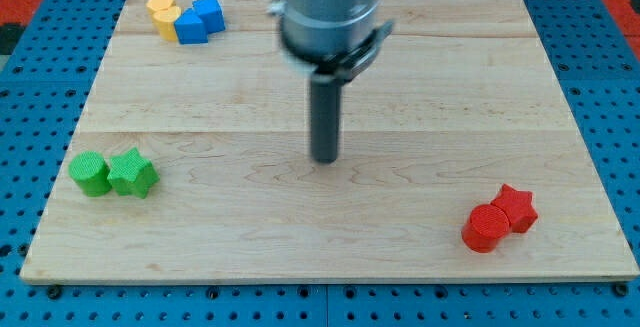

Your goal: Place the green star diagonal to the green circle

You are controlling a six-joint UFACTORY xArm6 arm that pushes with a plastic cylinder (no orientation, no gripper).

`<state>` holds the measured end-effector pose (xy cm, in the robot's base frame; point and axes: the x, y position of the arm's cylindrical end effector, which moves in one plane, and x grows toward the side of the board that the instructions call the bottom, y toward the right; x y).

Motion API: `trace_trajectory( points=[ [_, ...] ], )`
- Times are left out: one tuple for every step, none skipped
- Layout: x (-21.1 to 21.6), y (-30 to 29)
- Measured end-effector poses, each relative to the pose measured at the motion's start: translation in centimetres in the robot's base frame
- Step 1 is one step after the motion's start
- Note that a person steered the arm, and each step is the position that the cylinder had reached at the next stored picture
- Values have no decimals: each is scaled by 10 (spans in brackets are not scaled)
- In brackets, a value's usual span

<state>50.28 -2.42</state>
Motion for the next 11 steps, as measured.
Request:
trace_trajectory(
  points=[
    [47,-72],
    [60,-126],
    [52,-157],
    [30,-157],
    [16,-157],
    [16,-162],
    [18,-196],
    [9,-207],
    [-15,-207],
    [-39,-206],
    [-59,-194]
  ],
)
